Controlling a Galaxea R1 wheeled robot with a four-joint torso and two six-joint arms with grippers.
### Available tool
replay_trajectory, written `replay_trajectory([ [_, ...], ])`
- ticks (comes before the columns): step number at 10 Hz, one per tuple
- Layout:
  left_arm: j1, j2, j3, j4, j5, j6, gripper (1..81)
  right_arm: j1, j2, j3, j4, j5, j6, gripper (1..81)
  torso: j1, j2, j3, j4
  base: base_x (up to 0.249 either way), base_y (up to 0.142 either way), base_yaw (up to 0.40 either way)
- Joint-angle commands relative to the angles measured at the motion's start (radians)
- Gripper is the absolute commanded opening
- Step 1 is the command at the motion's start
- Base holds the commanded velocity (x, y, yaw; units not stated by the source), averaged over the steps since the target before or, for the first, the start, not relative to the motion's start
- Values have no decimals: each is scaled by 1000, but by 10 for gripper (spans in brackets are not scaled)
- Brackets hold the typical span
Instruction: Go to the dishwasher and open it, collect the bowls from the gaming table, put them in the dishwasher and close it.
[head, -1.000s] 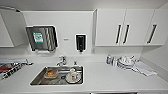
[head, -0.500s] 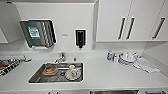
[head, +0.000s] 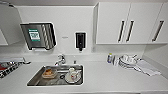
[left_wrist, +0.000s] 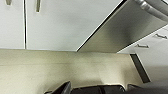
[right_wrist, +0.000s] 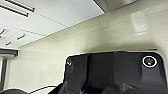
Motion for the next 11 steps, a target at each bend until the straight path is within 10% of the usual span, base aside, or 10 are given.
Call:
replay_trajectory([
  [1,-223,-116,175,1,191,-50,811,94,-50,48,14,-43,17,811,62,-96,0,0,0,0,0],
  [6,-305,-119,324,52,295,-43,811,163,-119,112,14,-47,102,811,160,-251,-150,0,0,0,0],
  [11,-326,-262,480,60,292,-42,811,206,-157,147,14,-44,172,811,265,-414,-125,0,0,0,0],
])
